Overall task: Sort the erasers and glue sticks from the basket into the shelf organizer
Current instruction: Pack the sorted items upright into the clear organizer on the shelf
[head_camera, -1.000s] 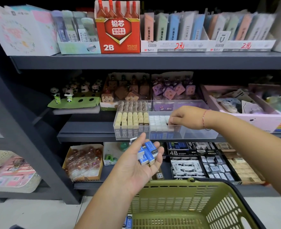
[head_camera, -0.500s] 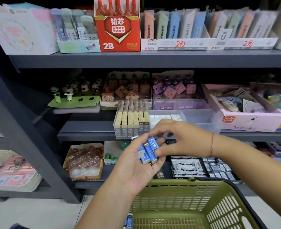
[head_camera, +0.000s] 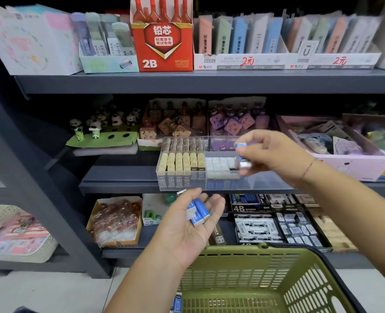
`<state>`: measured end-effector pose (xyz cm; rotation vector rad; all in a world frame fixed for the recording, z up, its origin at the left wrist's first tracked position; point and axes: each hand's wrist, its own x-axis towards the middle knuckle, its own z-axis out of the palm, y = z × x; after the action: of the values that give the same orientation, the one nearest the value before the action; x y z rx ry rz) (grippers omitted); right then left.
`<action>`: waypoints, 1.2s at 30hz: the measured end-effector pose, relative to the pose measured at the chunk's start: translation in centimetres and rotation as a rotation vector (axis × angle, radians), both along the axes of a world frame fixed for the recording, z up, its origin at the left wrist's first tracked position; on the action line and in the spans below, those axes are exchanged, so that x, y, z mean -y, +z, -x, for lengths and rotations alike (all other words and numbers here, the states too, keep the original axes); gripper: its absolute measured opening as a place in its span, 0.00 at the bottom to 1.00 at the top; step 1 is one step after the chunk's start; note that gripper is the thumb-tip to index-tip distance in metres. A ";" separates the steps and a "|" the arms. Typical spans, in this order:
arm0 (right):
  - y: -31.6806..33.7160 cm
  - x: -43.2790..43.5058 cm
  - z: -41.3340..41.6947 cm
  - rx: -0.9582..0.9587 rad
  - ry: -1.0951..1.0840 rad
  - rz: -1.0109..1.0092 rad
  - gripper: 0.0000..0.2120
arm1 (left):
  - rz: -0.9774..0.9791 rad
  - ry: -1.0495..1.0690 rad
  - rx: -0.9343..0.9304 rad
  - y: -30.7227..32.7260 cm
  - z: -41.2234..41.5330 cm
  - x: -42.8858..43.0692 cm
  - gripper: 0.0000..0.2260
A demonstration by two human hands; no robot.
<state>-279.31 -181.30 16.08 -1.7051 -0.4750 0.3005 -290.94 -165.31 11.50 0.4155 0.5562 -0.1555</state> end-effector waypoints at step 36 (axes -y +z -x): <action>-0.4 -1.6 -5.4 0.354 0.210 1.101 0.15 | 0.023 0.020 -0.026 -0.2 -0.3 -0.1 0.10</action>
<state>-273.92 -179.66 15.65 -2.8118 -0.8405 0.4594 -290.61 -165.25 11.28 0.3857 0.5833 -0.1480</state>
